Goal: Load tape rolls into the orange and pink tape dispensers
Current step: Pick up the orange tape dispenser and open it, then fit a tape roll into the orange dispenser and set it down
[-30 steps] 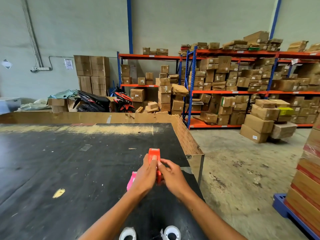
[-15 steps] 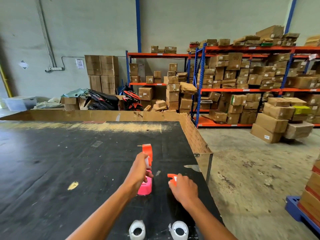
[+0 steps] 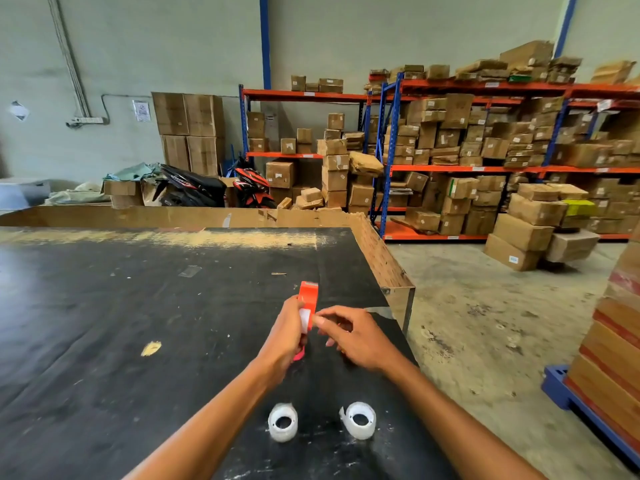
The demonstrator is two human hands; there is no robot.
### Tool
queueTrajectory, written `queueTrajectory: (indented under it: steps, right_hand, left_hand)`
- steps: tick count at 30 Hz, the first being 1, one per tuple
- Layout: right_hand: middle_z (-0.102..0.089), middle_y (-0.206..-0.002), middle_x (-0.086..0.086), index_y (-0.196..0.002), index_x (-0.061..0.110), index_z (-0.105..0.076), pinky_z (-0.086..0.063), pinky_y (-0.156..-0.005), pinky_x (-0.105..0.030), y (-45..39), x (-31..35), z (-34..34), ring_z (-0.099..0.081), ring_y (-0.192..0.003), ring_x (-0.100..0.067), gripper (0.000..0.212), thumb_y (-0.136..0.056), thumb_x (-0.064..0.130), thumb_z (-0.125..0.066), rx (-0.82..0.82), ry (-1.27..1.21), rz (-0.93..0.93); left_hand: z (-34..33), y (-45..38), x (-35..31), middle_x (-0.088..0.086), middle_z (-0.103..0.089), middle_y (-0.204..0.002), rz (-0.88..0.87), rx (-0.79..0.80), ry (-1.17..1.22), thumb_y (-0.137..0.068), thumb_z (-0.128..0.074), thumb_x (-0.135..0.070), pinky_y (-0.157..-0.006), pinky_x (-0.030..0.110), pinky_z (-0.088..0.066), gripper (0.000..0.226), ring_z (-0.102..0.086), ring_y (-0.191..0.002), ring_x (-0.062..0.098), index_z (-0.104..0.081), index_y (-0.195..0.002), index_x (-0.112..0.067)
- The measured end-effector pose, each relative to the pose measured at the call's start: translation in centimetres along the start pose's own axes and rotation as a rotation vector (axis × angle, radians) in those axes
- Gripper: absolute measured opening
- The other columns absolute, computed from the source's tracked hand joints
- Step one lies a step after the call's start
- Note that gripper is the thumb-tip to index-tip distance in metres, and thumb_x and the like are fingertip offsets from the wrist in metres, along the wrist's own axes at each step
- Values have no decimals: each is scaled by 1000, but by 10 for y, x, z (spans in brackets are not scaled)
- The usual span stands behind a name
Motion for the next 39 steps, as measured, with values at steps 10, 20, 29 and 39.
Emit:
queueTrajectory:
  steps: [10, 20, 29, 39]
  right_hand:
    - [-57, -81, -10, -113, 3, -61, -49, -66, -24, 62, 22, -5, -54, -70, -17, 30, -84, 7, -68, 9, -85, -28]
    - [-59, -82, -8, -93, 5, -64, -47, -63, -19, 107, -20, 35, -52, -67, -14, 21, -79, 15, -74, -148, 41, -201]
    - [-52, -125, -7, -125, 21, -56, -43, -93, -38, 114, -68, 45, -47, -120, -24, 49, -80, 40, -63, 64, 816, -380]
    - [-69, -96, -8, -96, 13, -67, -51, -74, -37, 74, -57, 14, -63, -82, -21, 28, -73, 29, -73, 31, 371, -271]
  left_hand:
    - [-26, 48, 6, -12, -50, -36, -30, 158, 39, -93, -31, -35, -36, 16, -31, 47, -40, -34, -1, -51, -51, -27]
    - [-31, 67, 33, -12, -50, -39, 94, 125, 56, -90, -37, -34, -43, 23, -31, 38, -46, -42, 7, -60, -60, -27]
    - [-26, 64, 40, 3, -66, -80, 100, 210, 72, -97, -43, -32, -77, 35, -41, 27, -54, -79, 20, -64, -89, -16]
    - [-12, 52, 33, 13, -70, -97, 90, 160, 120, -95, -50, -21, -78, 34, -55, 26, -65, -83, 21, -64, -109, -3]
Point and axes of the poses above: each hand's wrist, its own y-axis away from the middle knuckle, its own z-axis out of the back of the hand, x = y × z, the point moved 8 cm from there along -y, towards the middle knuckle
